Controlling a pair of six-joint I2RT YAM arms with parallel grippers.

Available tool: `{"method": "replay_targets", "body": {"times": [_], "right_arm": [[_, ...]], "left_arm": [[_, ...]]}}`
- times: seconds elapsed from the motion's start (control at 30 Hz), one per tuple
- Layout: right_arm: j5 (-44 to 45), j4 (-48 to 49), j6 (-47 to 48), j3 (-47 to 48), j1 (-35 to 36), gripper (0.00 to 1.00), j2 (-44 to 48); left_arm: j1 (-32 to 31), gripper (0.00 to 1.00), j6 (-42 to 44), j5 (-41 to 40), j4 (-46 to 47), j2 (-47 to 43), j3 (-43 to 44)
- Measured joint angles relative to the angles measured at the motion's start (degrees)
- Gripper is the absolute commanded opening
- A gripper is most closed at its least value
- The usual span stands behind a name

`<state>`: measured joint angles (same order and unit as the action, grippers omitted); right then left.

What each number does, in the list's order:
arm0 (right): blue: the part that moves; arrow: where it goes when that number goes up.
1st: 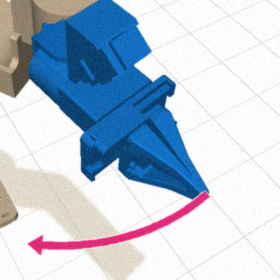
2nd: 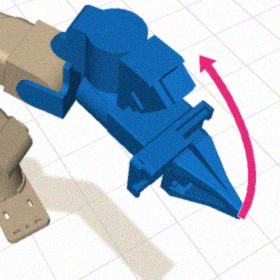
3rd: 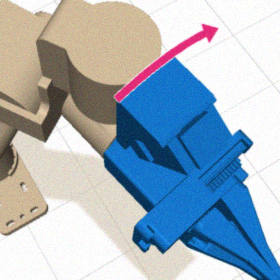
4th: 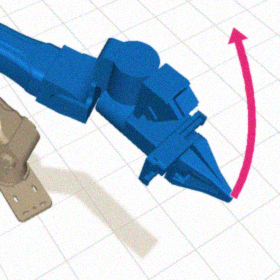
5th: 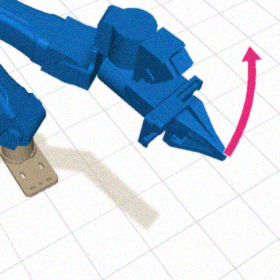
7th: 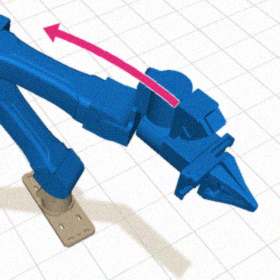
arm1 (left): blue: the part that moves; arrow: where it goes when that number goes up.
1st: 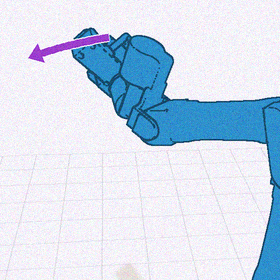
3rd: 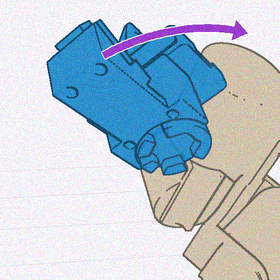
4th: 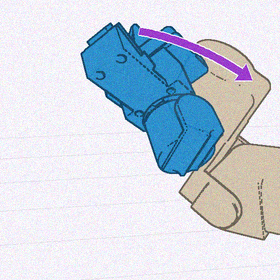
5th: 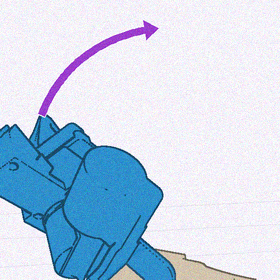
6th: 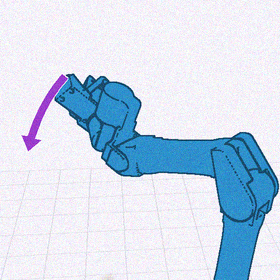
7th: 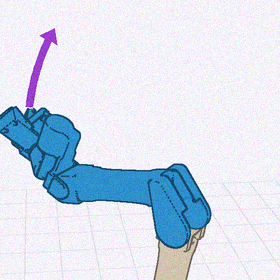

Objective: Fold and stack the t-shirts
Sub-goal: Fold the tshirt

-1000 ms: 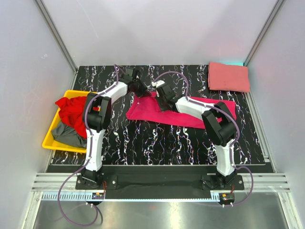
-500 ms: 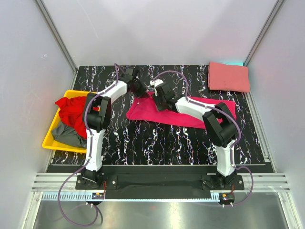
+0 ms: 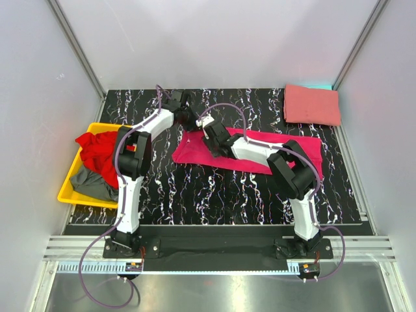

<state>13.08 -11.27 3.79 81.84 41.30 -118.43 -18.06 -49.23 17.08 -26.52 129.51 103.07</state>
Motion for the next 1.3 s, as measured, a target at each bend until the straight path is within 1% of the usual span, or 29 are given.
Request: {"method": "replay_targets", "body": {"times": [0.03, 0.07, 0.13, 0.17, 0.4, 0.73, 0.87, 1.1, 1.17, 1.3], "right_arm": [[0.87, 0.04, 0.52, 0.0, 0.09, 0.35, -0.09], [1.79, 0.09, 0.96, 0.0, 0.2, 0.2, -0.13], [3.52, 0.85, 1.6, -0.2, 0.33, 0.09, -0.11], [4.28, 1.31, 1.7, -0.39, 0.35, 0.0, -0.11], [7.26, 2.43, 1.77, -3.43, 0.37, 0.0, 1.38], [7.23, 2.19, 1.55, -5.6, 0.39, 0.0, 7.34], [6.1, 1.53, 0.87, -5.64, 0.39, 0.0, 9.29], [2.51, 0.52, -1.44, -6.54, 0.46, 0.0, 9.4], [1.79, 0.28, -1.77, -7.32, 0.5, 0.0, 9.4], [-0.76, -1.46, -1.99, -7.72, 0.55, 0.0, 9.4]], "left_arm": [[0.0, 0.0, 0.02, 0.02, -0.02, 0.0, 0.11], [0.0, 0.0, 0.09, 0.02, 0.04, 0.0, 0.13], [0.0, 0.0, 0.15, 0.0, 0.0, 0.0, 0.26], [0.0, 0.0, 0.17, 0.0, -0.13, 0.0, 0.33], [0.0, 0.0, 1.31, -1.11, -2.4, 0.09, 2.54], [0.0, 0.0, 3.87, -3.32, -7.15, 0.09, 5.55], [0.0, 0.0, 4.55, -3.89, -9.03, 0.11, 5.6], [0.0, 0.0, 5.88, -5.66, -13.11, 0.09, 5.01], [0.0, 0.03, 6.12, -5.99, -13.84, 0.11, 4.24], [0.0, 0.05, 6.47, -6.51, -15.5, 0.11, 3.98]]}}
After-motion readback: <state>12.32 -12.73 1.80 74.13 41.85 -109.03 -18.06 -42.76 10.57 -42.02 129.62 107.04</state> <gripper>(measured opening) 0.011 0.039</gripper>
